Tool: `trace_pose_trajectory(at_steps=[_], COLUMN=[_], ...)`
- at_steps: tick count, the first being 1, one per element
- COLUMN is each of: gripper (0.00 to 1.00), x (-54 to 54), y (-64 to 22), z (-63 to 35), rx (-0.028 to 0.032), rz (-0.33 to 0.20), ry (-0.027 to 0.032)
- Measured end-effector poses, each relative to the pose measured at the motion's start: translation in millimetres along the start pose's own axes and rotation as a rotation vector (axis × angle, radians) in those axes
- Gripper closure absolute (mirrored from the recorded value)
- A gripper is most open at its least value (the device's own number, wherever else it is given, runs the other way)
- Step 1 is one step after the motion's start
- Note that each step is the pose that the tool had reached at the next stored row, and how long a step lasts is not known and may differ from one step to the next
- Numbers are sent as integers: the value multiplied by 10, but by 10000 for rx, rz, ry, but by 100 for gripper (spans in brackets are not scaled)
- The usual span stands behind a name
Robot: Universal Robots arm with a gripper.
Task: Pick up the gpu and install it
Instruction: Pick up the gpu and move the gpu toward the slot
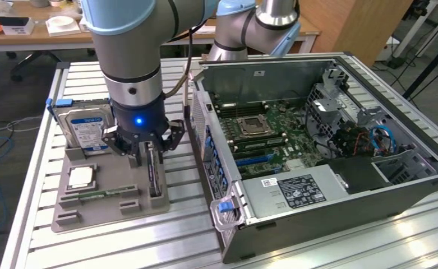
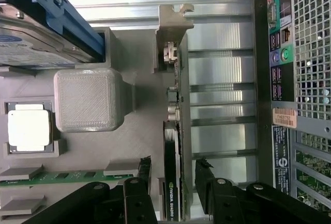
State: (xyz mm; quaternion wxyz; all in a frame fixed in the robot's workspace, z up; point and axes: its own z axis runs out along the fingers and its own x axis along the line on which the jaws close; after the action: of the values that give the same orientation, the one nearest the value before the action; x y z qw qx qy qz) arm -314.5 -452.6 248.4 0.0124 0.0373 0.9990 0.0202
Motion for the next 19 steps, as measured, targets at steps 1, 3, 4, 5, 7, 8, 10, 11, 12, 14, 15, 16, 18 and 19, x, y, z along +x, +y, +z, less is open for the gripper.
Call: trace_pose_trajectory(at_steps=[1, 3, 4, 5, 7, 8, 10, 11, 12, 14, 15, 16, 18, 19], gripper=[53, 53, 53, 53, 53, 53, 53, 53, 53, 53, 53, 53, 53, 53], x=[0, 1, 1, 1, 2, 2, 2, 2, 3, 3, 3, 3, 2, 2], y=[-1, -1, -2, -2, -3, -3, -4, -5, -5, -6, -6, -6, -4, -1], z=[10, 29, 39, 49, 70, 81, 101, 110, 118, 127, 127, 127, 130, 132], rx=[-1, 0, 0, 1, 0, 0, -1, 0, -1, 1, 2, 1, -3, -5], rz=[0, 0, 0, 0, 0, 0, 0, 0, -1, 0, 0, 0, 0, -1], ry=[0, 0, 0, 1, 0, 0, -1, 0, -1, 2, 2, 2, -2, -3])
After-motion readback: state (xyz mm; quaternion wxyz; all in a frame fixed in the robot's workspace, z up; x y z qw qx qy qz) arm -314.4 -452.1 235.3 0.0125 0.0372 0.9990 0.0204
